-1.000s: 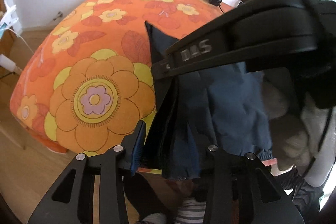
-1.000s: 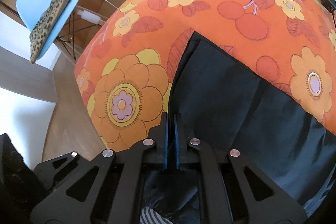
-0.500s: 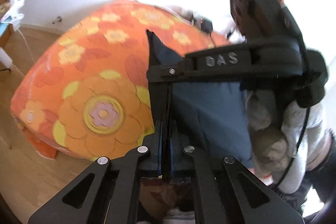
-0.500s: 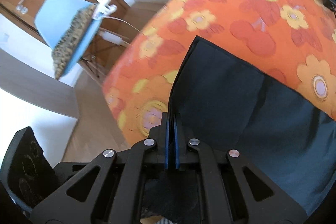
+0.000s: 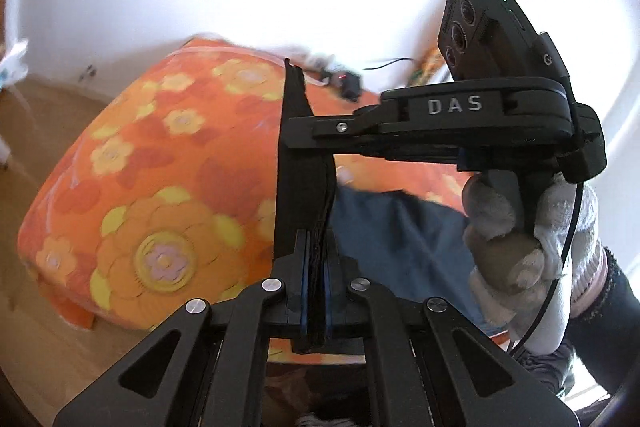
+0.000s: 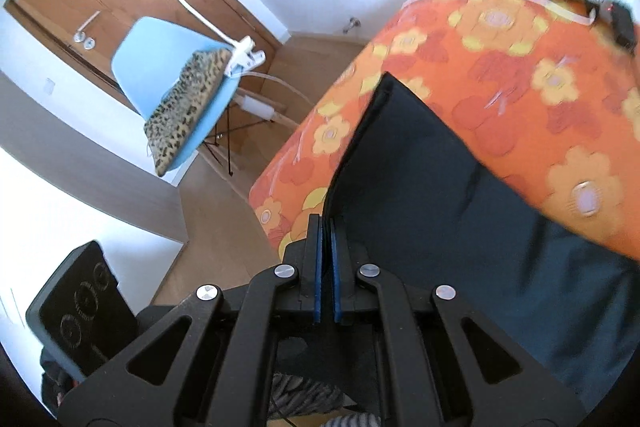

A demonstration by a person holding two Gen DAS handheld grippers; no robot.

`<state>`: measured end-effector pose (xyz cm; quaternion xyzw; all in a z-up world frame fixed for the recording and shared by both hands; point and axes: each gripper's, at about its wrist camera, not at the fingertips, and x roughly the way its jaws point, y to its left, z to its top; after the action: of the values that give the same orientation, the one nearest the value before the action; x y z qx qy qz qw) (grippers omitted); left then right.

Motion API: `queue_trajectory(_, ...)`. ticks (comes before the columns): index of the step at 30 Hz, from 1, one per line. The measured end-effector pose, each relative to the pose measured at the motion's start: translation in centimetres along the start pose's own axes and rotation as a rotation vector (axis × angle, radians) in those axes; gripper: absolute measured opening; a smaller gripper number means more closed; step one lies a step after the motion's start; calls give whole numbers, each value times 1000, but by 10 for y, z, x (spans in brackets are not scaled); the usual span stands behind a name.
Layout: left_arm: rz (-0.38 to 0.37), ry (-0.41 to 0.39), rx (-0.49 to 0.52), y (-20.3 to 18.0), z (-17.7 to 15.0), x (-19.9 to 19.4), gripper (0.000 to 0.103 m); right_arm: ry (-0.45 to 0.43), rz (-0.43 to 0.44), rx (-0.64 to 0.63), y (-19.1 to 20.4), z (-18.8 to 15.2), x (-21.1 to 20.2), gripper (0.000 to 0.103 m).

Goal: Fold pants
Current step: 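Lift the trouser edge with both tools and fold it over the trousers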

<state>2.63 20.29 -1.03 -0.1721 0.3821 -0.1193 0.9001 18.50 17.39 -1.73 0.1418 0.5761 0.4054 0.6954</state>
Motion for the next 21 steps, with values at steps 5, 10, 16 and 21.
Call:
queue_trajectory(5, -68, -5, 116, -62, 20, 4, 4, -64, -25, -10, -15, -4, -71, 4)
queue_trajectory(10, -148, 14, 227, -129, 27, 18, 4, -134, -78, 12, -35, -15, -136, 4)
queue_trajectory(16, -269, 63, 336, -208, 26, 47, 4, -229, -145, 89, -83, -43, -220, 4)
queue_trajectory(21, -346, 136, 423, -275, 8, 76, 4, -296, -203, 191, -132, -89, -278, 4)
